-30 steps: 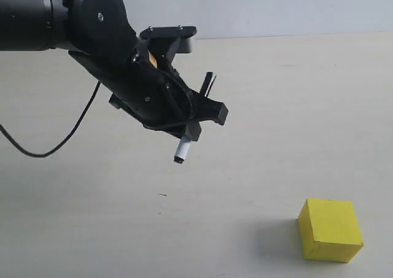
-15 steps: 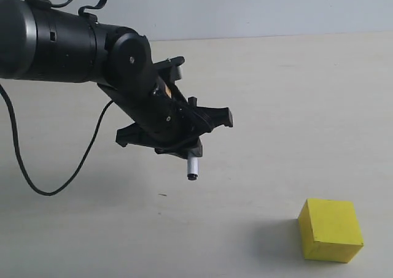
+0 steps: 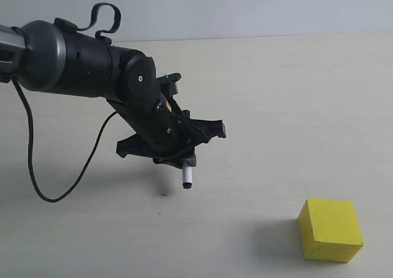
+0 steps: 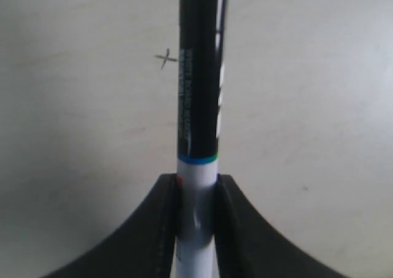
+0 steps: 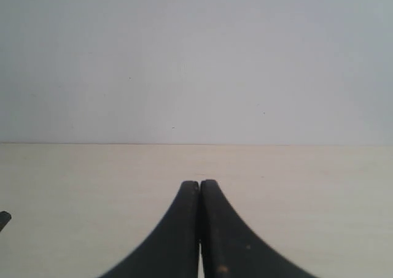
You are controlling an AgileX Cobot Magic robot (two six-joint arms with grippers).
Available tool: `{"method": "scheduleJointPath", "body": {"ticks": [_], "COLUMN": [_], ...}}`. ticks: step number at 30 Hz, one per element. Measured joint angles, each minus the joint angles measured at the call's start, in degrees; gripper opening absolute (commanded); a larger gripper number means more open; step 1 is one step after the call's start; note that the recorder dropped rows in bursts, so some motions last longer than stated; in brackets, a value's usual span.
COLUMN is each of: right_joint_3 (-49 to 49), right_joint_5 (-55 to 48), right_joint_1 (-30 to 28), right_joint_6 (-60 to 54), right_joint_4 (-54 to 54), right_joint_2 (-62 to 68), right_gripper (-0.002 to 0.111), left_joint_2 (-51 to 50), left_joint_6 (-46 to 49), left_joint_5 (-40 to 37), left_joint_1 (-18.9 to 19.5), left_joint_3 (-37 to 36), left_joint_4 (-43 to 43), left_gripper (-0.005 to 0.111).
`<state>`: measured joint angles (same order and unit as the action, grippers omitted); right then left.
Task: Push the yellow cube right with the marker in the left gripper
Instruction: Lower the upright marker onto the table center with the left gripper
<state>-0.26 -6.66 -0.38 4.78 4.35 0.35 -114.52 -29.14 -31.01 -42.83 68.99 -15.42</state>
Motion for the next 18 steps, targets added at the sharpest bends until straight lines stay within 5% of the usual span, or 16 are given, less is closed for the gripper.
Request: {"method": "scheduleJointPath", "body": {"ticks": [18], "right_joint_3": [0.00], "right_joint_5": [0.00], "right_joint_1": [0.00], "right_joint_6": [0.00], "right_joint_4": [0.00], "right_joint_2": [0.00], "right_gripper": [0.000], "left_joint_2": [-3.29], "left_joint_6": [0.00], "left_joint_5": [1.00], "left_joint_1": [0.21], "left_joint_3": [0.92], "left_joint_4": [-0.36], "left_gripper": [0.000]}}
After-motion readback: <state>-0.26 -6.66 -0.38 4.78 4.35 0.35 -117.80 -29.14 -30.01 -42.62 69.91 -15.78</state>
